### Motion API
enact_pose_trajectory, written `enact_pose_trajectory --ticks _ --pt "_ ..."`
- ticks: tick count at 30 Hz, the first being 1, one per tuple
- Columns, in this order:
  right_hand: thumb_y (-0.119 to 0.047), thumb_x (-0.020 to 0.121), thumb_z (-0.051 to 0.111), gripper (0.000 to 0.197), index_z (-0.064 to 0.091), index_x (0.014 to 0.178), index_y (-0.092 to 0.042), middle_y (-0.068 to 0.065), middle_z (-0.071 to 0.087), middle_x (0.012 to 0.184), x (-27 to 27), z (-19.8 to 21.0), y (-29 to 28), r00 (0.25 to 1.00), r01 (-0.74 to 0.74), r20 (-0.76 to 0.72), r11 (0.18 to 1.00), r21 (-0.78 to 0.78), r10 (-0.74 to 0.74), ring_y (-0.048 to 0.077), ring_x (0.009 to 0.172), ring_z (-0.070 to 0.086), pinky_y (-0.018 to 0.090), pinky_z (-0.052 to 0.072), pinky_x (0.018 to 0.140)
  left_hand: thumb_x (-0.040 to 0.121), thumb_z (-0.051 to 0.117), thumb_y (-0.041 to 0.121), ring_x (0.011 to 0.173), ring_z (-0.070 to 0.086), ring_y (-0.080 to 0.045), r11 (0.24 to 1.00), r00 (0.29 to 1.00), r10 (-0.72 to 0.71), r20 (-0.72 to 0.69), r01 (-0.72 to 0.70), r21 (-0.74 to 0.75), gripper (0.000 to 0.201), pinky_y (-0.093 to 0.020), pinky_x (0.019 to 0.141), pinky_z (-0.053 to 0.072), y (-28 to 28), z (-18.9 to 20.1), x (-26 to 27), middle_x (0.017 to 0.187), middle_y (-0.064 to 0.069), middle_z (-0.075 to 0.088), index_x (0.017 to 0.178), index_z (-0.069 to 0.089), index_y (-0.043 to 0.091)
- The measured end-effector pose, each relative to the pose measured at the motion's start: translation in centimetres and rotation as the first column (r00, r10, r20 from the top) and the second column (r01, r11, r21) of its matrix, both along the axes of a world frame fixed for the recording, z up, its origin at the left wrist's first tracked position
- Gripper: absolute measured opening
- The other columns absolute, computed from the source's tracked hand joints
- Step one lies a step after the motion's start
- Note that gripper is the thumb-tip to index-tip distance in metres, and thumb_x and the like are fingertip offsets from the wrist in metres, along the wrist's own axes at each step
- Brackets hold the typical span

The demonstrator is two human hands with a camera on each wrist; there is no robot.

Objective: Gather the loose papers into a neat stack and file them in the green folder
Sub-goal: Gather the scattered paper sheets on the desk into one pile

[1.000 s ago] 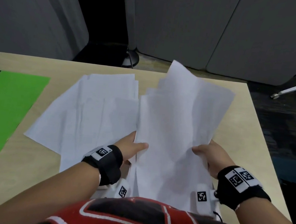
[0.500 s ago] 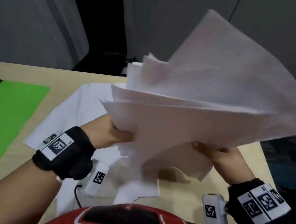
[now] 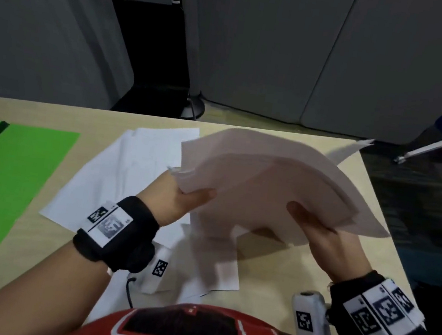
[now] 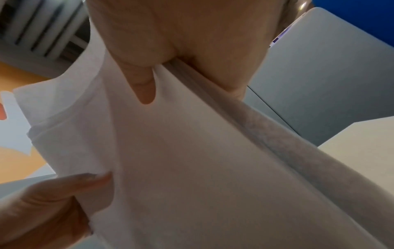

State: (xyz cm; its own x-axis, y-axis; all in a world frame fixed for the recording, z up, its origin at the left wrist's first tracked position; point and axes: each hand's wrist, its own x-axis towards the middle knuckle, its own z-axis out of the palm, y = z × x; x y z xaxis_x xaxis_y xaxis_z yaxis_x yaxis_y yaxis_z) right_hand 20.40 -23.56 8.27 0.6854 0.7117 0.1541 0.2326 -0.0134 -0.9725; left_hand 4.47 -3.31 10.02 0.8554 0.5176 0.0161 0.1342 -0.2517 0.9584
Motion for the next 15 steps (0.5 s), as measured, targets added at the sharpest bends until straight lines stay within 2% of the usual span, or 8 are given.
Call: enact_pose_trajectory --ticks 4,6,7,9,10,11,13,15 --pt "-0.008 0.085 0.07 0.031 0.062 0.113 -0.02 -0.023 0.071 0.096 0.3 0.2 0.1 0.998 0.031 0.045 0.997 0.065 -0.034 -0.007 0.094 0.063 0.008 0.047 0.075 0.081 0.068 0.001 0.081 0.067 0.005 0.994 0.993 0.085 0.079 -0.08 -0.07 0.03 -0.011 0.069 0.05 0.4 -0.2 -0.7 0.082 0.022 0.074 0.095 0.065 0.028" --pt "-0.031 0.076 0.077 0.063 0.05 0.132 -0.023 -0.006 0.062 0.127 1.0 -0.1 0.0 0.994 0.07 0.075 0.996 0.054 -0.074 0.007 0.118 0.056 0.02 0.047 0.091 0.078 0.069 -0.004 0.078 0.068 0.005 0.994 0.993 0.076 0.094 -0.069 -0.079 0.032 -0.009 0.066 0.049 0.6 0.2 -1.2 0.079 0.023 0.074 0.093 0.066 0.024" --pt "-0.041 0.067 0.08 0.085 0.038 0.14 -0.029 -0.002 0.047 0.144 1.3 -0.2 0.1 0.994 0.095 0.056 0.995 0.034 -0.097 0.008 0.129 0.047 0.023 0.044 0.098 0.076 0.07 -0.007 0.075 0.068 0.006 0.994 0.993 0.07 0.099 -0.062 -0.087 0.034 -0.008 0.065 0.049 0.8 0.4 -1.3 0.076 0.023 0.073 0.091 0.065 0.024" --pt "-0.042 0.056 0.085 0.113 0.015 0.144 -0.043 -0.015 0.026 0.154 1.3 -0.1 0.4 0.992 0.107 -0.06 0.994 -0.007 -0.107 -0.004 0.134 0.037 0.021 0.04 0.1 0.074 0.068 -0.008 0.068 0.064 0.006 0.997 0.996 0.044 0.084 -0.038 -0.073 0.035 -0.008 0.062 0.047 1.1 0.5 -1.4 0.068 0.022 0.07 0.083 0.064 0.026" --pt "-0.033 0.059 0.087 0.118 0.008 0.146 -0.043 -0.017 0.028 0.151 1.2 -0.1 0.6 0.991 0.087 -0.096 0.996 -0.033 -0.09 -0.008 0.13 0.039 0.018 0.042 0.098 0.071 0.067 -0.002 0.066 0.062 0.002 0.999 0.998 0.02 0.061 -0.017 -0.044 0.031 -0.01 0.061 0.047 1.3 0.4 -1.3 0.068 0.019 0.067 0.078 0.063 0.028" --pt "-0.022 0.065 0.087 0.116 0.007 0.148 -0.039 -0.015 0.038 0.144 0.9 0.0 0.8 0.99 0.068 -0.116 0.995 -0.069 -0.075 -0.013 0.121 0.045 0.012 0.045 0.091 0.069 0.065 0.005 0.066 0.06 -0.002 1.0 0.999 0.008 0.033 -0.007 -0.02 0.026 -0.013 0.06 0.046 1.3 0.2 -1.1 0.069 0.016 0.065 0.075 0.063 0.03" --pt "-0.008 0.076 0.079 0.085 0.028 0.142 -0.024 -0.013 0.057 0.116 0.7 -0.3 1.1 0.994 0.045 -0.098 0.99 -0.135 -0.058 -0.024 0.091 0.055 0.001 0.046 0.069 0.068 0.064 0.012 0.068 0.06 -0.002 1.0 1.0 0.019 0.008 -0.018 -0.022 0.023 -0.015 0.061 0.046 1.0 0.0 -0.7 0.073 0.017 0.065 0.075 0.065 0.034" --pt "-0.012 0.084 0.073 0.048 0.051 0.127 -0.012 -0.004 0.064 0.106 0.5 -0.7 1.4 0.999 0.051 0.017 0.991 -0.125 -0.05 -0.019 0.084 0.059 0.003 0.045 0.065 0.073 0.068 0.021 0.075 0.064 0.004 0.997 0.997 0.08 0.023 -0.079 -0.016 0.022 -0.014 0.069 0.049 0.7 -0.1 -0.4 0.078 0.024 0.07 0.08 0.069 0.042"
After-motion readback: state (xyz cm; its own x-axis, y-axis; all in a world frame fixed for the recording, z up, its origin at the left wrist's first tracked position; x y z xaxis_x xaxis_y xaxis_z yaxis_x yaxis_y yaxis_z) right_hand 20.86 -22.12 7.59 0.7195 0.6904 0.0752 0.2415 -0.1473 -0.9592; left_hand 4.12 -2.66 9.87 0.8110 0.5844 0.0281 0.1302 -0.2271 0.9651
